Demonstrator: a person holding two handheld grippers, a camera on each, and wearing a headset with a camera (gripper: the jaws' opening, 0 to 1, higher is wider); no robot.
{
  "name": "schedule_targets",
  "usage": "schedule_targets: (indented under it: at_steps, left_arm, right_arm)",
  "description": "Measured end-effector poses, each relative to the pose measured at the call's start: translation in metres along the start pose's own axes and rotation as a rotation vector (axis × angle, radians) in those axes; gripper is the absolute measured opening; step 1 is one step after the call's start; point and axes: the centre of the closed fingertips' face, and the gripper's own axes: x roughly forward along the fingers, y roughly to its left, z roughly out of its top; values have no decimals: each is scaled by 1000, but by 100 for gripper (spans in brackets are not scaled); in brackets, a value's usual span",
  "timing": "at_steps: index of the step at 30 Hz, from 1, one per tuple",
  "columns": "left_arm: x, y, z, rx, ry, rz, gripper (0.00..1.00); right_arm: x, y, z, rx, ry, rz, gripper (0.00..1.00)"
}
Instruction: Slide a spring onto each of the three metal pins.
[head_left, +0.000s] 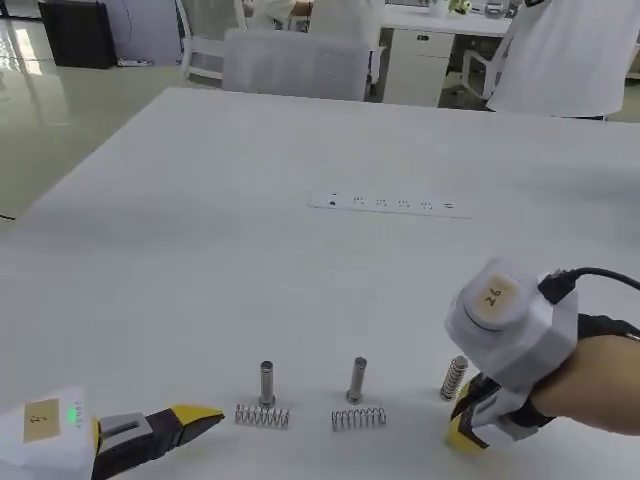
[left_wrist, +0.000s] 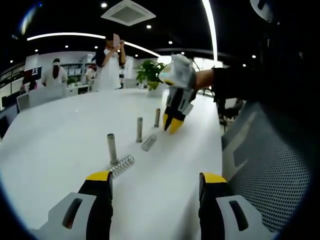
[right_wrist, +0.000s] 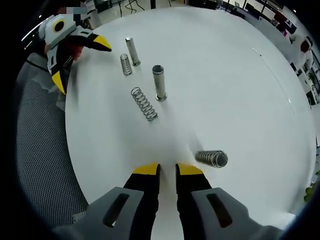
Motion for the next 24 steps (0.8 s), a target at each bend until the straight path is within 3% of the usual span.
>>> schedule_targets:
  at_steps: [6,14,24]
  left_arm:
    - [0,-1,0,2,3,-2,66]
    - [0,-1,-2,1,4,-4,65]
    - [1,-1,-3,-4,5,-4,65]
  right_arm:
    - [5,14,14,-33,-21,28,9]
    - [9,16,25,-60,-34,35,8]
    - [12,17,49,-122,-64,29,10]
